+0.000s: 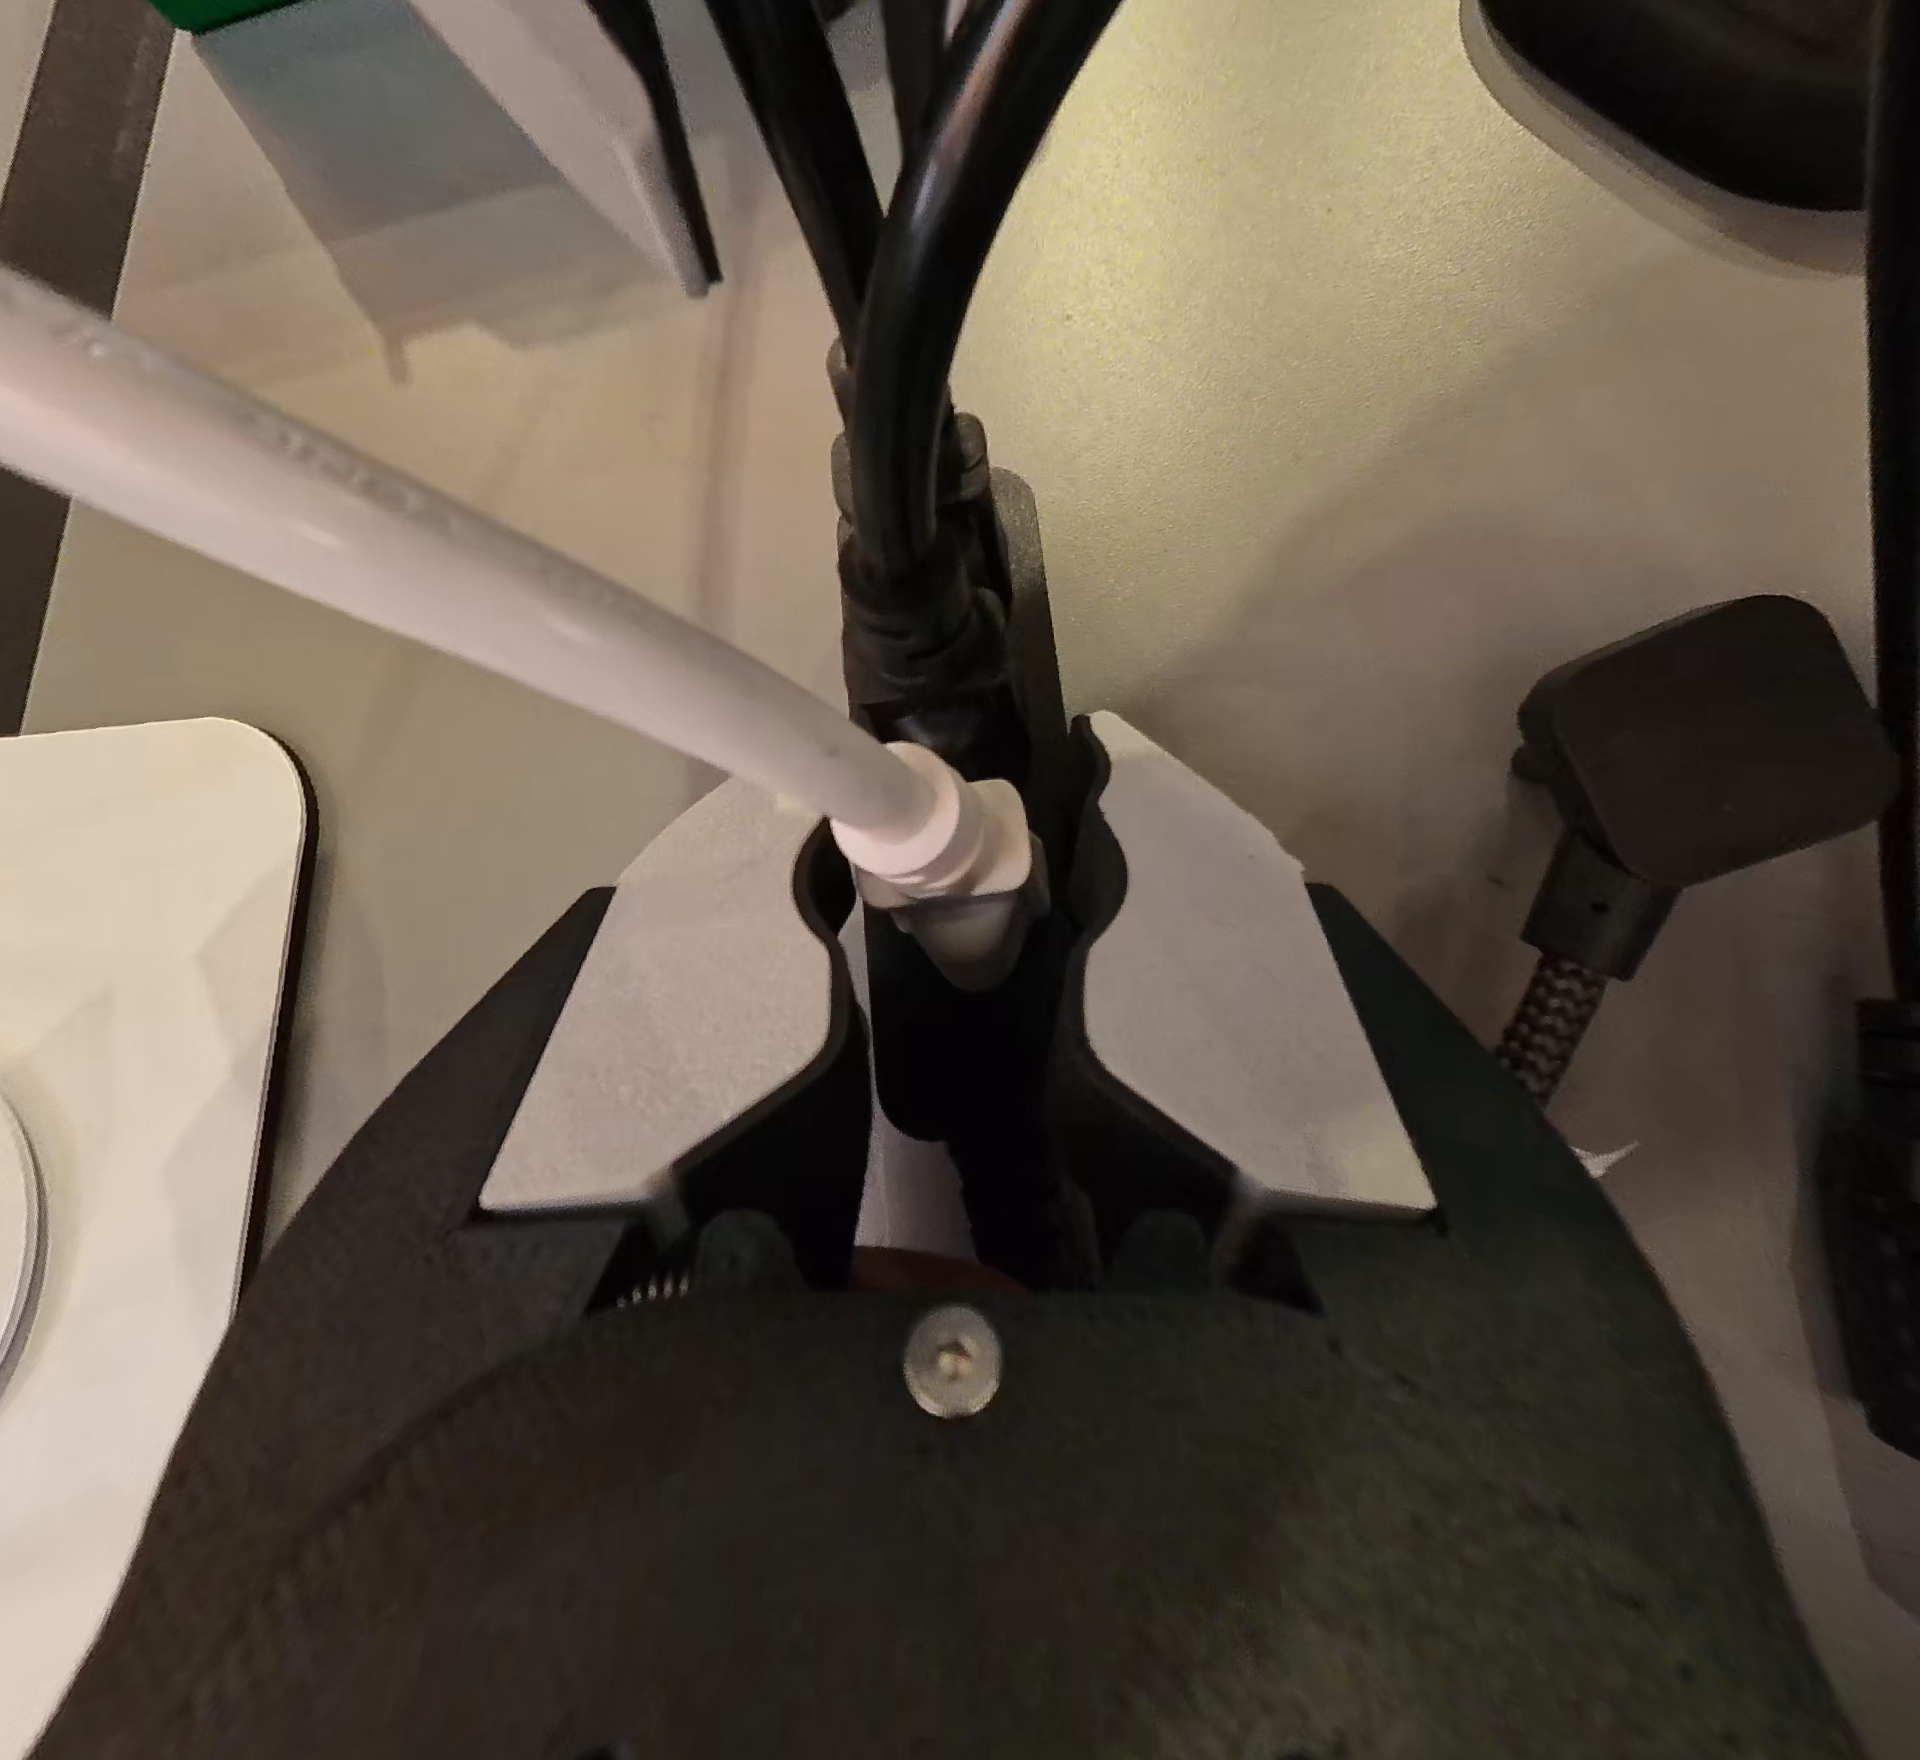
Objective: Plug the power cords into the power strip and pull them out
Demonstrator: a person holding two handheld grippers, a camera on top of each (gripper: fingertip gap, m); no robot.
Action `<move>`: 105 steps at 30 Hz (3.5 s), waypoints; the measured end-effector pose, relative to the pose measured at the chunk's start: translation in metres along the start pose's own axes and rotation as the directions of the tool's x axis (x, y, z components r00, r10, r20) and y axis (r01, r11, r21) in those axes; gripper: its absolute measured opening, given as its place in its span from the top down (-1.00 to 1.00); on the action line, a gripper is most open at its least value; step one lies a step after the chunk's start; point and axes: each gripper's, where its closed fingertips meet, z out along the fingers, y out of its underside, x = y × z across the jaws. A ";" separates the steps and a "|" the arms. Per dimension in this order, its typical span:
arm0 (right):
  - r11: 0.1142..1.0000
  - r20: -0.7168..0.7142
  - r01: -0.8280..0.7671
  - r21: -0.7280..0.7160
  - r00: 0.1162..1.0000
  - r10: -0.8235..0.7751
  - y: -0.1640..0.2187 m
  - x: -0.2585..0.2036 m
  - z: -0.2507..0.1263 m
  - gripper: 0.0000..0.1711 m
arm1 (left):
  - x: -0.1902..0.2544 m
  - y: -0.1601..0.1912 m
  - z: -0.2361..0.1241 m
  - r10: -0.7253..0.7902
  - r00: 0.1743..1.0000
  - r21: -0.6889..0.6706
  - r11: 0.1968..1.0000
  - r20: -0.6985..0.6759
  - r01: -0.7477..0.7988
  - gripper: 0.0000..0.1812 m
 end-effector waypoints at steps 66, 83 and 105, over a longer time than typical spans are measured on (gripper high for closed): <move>0.964 0.117 -0.236 0.127 0.968 0.221 -0.007 -0.015 0.054 0.72 | -0.003 0.001 -0.002 0.036 0.999 -0.020 0.999 0.015 -0.036 0.50; 0.971 0.077 -0.204 0.125 0.978 0.195 -0.008 -0.015 0.053 0.75 | -0.001 0.011 -0.004 -0.003 1.000 -0.074 0.997 -0.007 0.003 0.55; 0.977 0.075 -0.175 0.123 0.983 0.166 -0.006 -0.014 0.053 0.75 | -0.004 0.011 -0.020 -0.033 0.999 -0.054 0.998 -0.029 0.031 0.67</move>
